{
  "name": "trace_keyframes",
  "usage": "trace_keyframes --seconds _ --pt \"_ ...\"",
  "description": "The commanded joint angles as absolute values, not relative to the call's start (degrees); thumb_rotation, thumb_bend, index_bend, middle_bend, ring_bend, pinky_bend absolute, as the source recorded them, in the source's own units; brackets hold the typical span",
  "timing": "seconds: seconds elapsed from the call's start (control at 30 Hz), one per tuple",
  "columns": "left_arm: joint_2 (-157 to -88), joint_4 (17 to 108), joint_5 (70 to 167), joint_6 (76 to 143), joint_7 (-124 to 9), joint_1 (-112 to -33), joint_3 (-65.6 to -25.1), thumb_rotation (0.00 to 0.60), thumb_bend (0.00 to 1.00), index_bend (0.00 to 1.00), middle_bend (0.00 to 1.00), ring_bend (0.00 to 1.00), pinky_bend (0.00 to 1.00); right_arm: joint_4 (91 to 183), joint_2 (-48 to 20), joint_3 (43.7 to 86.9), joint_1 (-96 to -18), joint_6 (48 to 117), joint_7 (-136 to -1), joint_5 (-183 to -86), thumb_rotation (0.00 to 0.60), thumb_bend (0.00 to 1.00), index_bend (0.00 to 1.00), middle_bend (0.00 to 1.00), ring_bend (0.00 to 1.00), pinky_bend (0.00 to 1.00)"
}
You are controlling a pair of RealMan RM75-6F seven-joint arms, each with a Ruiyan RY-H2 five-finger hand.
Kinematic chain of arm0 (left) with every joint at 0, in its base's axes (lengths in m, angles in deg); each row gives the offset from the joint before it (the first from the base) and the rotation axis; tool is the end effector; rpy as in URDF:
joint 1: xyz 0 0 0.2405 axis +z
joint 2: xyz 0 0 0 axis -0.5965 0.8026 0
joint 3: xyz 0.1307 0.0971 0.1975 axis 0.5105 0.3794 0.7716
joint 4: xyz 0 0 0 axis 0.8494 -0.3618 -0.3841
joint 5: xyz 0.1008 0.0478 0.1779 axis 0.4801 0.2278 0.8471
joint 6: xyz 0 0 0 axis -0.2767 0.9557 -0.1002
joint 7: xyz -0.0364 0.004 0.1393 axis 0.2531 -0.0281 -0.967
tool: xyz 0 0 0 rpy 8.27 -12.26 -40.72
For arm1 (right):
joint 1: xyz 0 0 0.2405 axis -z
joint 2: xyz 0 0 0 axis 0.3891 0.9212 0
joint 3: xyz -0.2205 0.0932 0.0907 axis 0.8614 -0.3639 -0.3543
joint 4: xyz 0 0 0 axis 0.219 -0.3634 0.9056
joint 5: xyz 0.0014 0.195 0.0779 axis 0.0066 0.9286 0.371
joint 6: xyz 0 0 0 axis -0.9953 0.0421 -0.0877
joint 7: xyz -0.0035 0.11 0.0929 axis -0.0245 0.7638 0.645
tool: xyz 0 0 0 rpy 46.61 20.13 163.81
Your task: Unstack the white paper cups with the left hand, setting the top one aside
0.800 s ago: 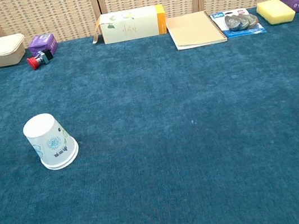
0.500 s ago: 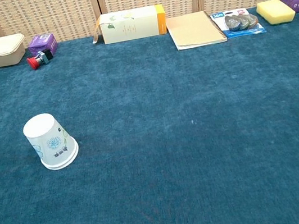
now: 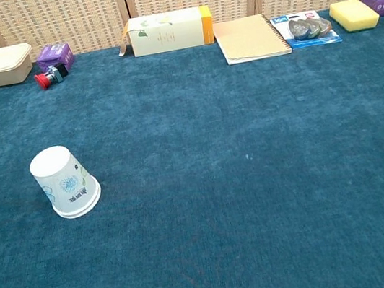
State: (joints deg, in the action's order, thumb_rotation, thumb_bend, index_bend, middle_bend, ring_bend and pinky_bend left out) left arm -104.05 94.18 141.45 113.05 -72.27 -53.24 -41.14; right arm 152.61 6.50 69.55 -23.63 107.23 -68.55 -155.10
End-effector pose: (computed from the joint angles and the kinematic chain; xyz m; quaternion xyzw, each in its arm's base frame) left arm -0.2369 0.2277 0.1029 -0.7149 -0.3681 -0.3463 0.4832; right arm -0.3298 -0.1687 0.1897 0.5482 -0.3697 0.3854 0.6436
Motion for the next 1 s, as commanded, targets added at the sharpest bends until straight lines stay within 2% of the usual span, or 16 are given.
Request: trace_keyframes --seconds 0.03,0.2,0.33,0.47,0.67,1.0 --pt "-103.19 98.97 136.93 107.61 -77.69 -57.52 -42.89 0.6 0.13 0.0 0.0 0.0 0.07 152.58 6.64 69.55 -23.58 107.32 -67.99 -155.22 0.6 0.04 0.05 0.0 0.0 0.0" --pt "-104.21 103.21 131.27 104.51 -85.83 -61.15 -44.09 0.6 0.13 0.0 0.0 0.0 0.07 152.5 6.99 69.49 -23.33 107.82 -66.46 -155.5 0.6 0.04 0.04 0.0 0.0 0.0" --pt "-105.51 106.19 126.28 103.37 -91.07 -63.6 -44.66 0.6 0.13 0.08 0.0 0.0 0.07 152.4 7.26 69.49 -23.28 107.69 -65.45 -155.45 0.6 0.04 0.04 0.0 0.0 0.0" --pt "-108.39 107.13 120.79 103.61 -97.22 -66.47 -45.0 0.6 0.13 0.13 0.0 0.0 0.07 152.29 7.49 69.49 -23.3 107.53 -64.55 -155.5 0.6 0.04 0.04 0.0 0.0 0.0" --pt "-113.29 106.46 112.05 105.65 -104.96 -70.74 -44.82 0.6 0.13 0.15 0.0 0.0 0.07 152.12 7.73 69.49 -23.3 107.41 -63.54 -155.53 0.6 0.04 0.04 0.0 0.0 0.0" --pt "-115.85 105.91 108.29 108.49 -107.0 -73.27 -42.9 0.6 0.13 0.23 0.0 0.0 0.07 151.58 8.11 69.26 -23.32 107.06 -61.74 -155.12 0.6 0.04 0.04 0.0 0.0 0.0"
